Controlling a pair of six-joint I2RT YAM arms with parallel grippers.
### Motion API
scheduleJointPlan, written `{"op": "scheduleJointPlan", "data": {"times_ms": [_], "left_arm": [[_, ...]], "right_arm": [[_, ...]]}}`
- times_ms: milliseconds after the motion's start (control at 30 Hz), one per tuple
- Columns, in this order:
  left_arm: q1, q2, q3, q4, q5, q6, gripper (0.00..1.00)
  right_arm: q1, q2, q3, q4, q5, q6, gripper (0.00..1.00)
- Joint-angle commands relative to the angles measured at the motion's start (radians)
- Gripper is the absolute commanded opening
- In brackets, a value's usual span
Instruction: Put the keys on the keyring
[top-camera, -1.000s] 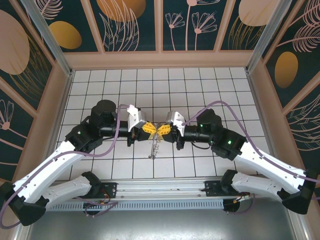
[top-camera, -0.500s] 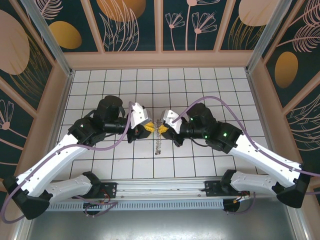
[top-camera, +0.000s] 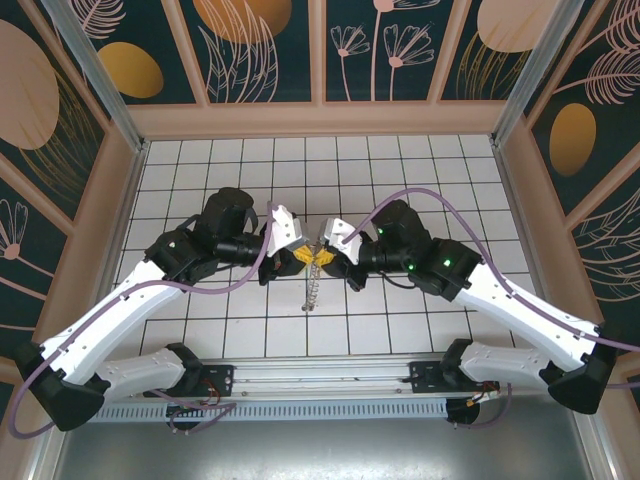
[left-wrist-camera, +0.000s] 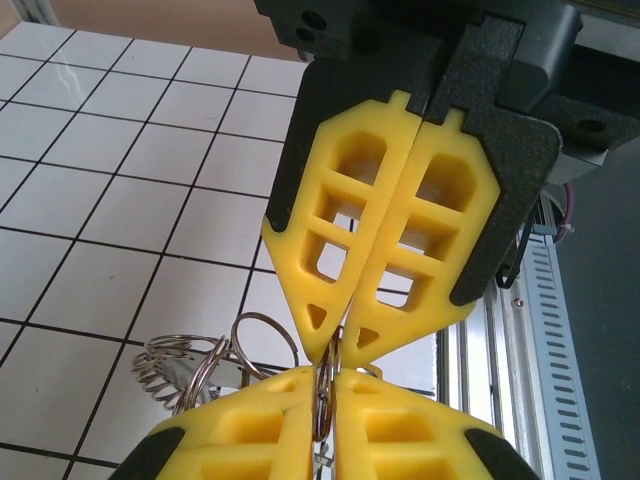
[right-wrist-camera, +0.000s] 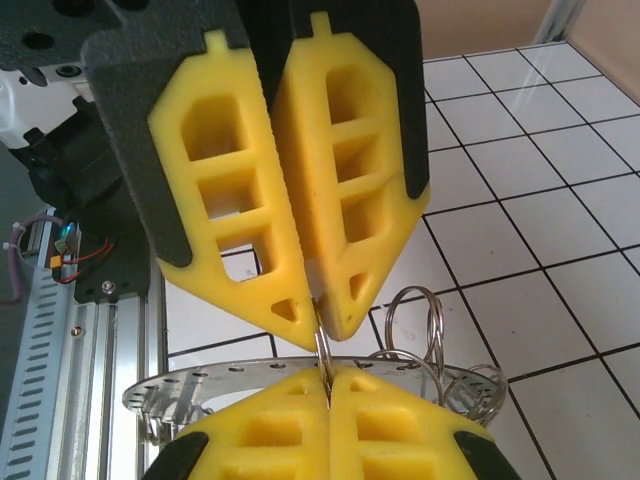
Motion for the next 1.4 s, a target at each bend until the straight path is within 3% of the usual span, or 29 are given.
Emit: {"op": "scheduleJointPlan", "data": {"times_ms": [0, 33, 333, 433, 933, 1000, 1100, 1167, 1367], "left_arm": [[-0.009, 0.010, 0.008, 0.028, 0.051, -0.001, 0.04], [-0.009, 0.006, 0.001, 0.043, 0.061, -0.010, 0.00], [-0.009, -0.122, -0.119, 0.342, 0.084, -0.199, 0.00], [-0.009, -0.151, -0.157, 0.448, 0.116, -0.269, 0.00], [-0.009, -0.199, -0.255, 0.648, 0.202, -0.383, 0.00], [-0.009, -0.200, -0.261, 0.663, 0.205, -0.388, 0.00], [-0.008, -0.194, -0.262, 0.666, 0.210, -0.389, 0.00], [-0.009, -0.188, -0.252, 0.636, 0.204, -0.372, 0.00], [-0.009, -0.154, -0.177, 0.357, 0.067, -0.219, 0.00]], "right_arm": [[-0.008, -0.005, 0.050, 0.024, -0.034, -0.019, 0.00], [-0.008, -0.006, 0.048, 0.024, -0.037, -0.017, 0.00], [-0.008, -0.064, -0.022, 0.084, -0.045, 0.022, 0.00], [-0.008, -0.082, -0.050, 0.109, -0.067, 0.041, 0.07], [-0.008, -0.105, -0.107, 0.198, -0.126, 0.068, 0.14], [-0.008, -0.105, -0.108, 0.196, -0.118, 0.068, 0.11], [-0.009, -0.110, -0.107, 0.204, -0.094, 0.067, 0.00], [-0.012, -0.111, -0.096, 0.194, -0.068, 0.060, 0.00], [-0.025, -0.056, -0.011, 0.074, 0.001, 0.002, 0.00]]}}
